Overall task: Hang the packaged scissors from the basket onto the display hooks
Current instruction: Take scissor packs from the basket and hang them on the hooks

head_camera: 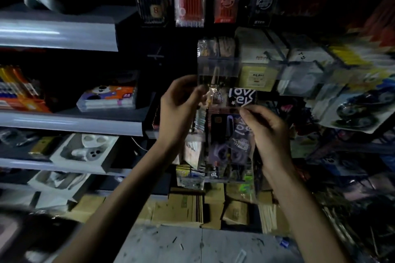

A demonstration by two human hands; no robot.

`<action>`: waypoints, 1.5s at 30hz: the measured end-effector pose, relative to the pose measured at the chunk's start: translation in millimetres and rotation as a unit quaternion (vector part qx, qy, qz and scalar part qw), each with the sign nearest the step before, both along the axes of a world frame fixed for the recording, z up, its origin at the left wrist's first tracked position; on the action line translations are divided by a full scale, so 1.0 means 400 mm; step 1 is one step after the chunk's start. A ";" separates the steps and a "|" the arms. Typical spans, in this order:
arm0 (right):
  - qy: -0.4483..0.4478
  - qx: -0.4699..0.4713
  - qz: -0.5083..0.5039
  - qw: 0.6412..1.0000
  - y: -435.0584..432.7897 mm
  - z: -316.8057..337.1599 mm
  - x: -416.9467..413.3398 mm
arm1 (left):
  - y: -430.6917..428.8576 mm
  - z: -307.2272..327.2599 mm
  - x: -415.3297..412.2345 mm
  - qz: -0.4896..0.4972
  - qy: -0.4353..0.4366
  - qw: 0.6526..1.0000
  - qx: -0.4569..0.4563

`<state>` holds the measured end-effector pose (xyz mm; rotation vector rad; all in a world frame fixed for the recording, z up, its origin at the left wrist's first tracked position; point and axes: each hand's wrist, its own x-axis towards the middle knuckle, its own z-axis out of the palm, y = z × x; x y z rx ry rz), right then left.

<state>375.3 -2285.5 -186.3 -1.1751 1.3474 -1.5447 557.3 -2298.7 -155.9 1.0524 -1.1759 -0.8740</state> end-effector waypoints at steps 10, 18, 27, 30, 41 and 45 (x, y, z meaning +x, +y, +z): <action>-0.028 0.022 -0.014 0.999 -0.073 -0.011 0.016 | -0.003 0.029 -0.008 -0.036 0.014 0.999 -0.017; -0.038 -0.016 -0.042 0.998 -0.106 0.002 0.056 | 0.003 0.074 0.028 -0.081 -0.005 0.995 -0.054; -0.033 -0.024 -0.053 0.998 -0.134 0.023 0.080 | -0.025 0.086 0.034 -0.068 -0.134 0.983 -0.102; -0.034 -0.024 -0.061 0.997 -0.137 0.015 0.078 | -0.033 0.084 0.038 -0.040 -0.203 0.970 -0.130; -0.044 -0.066 -0.052 0.996 -0.147 0.034 0.102 | -0.040 0.052 0.062 -0.026 -0.268 0.951 -0.154; -0.038 -0.082 -0.059 0.994 -0.169 0.054 0.105 | -0.027 0.038 0.065 -0.022 -0.301 0.938 -0.168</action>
